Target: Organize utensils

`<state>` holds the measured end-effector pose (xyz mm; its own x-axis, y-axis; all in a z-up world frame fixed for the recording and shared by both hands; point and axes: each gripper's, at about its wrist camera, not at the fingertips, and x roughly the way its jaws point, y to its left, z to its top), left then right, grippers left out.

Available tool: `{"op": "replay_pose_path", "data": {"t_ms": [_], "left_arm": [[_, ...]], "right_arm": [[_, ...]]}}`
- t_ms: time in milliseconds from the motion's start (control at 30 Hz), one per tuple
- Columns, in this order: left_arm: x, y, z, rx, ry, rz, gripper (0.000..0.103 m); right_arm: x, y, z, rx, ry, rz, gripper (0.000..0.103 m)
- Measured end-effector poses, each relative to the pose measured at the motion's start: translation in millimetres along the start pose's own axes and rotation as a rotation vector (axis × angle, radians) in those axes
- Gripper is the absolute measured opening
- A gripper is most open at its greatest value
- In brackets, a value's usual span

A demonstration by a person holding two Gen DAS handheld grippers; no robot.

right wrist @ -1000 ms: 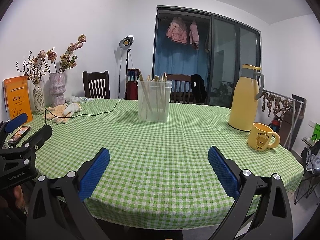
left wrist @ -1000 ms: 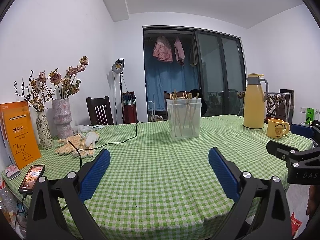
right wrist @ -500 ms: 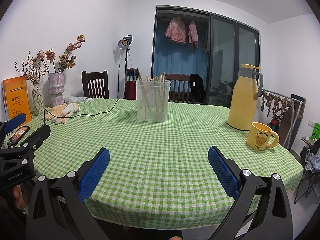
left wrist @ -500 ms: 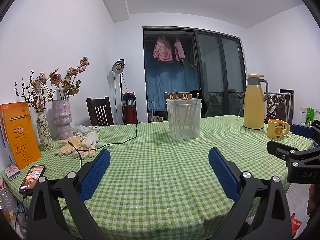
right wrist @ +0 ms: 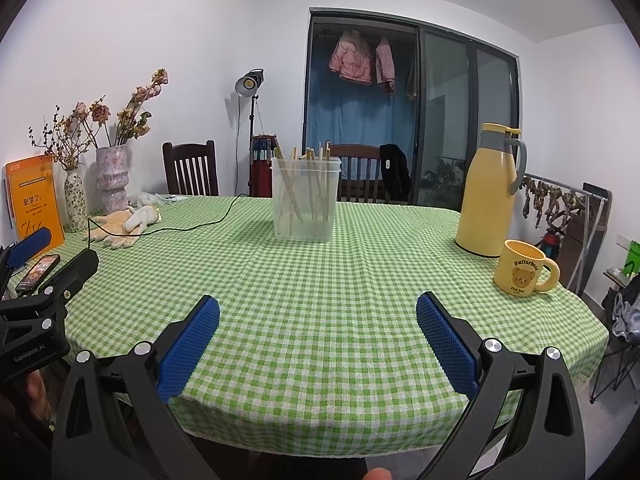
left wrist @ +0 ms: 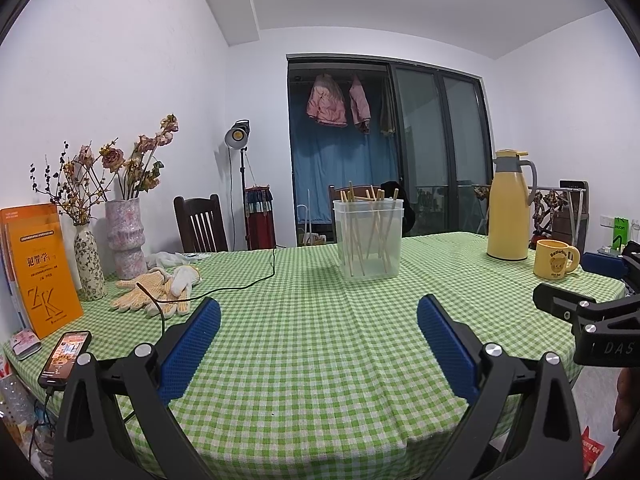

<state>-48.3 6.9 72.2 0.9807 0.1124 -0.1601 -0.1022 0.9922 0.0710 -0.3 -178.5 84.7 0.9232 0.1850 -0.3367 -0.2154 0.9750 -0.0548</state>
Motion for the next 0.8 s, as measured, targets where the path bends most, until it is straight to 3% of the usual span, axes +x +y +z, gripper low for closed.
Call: {"op": "replay_pose_path", "data": {"t_ms": [800], "left_arm": [[-2.4, -5.3, 2.4, 0.003, -0.008, 0.003, 0.096]], "right_arm": [[1.3, -0.5, 1.6, 0.002, 0.002, 0.022, 0.095]]}}
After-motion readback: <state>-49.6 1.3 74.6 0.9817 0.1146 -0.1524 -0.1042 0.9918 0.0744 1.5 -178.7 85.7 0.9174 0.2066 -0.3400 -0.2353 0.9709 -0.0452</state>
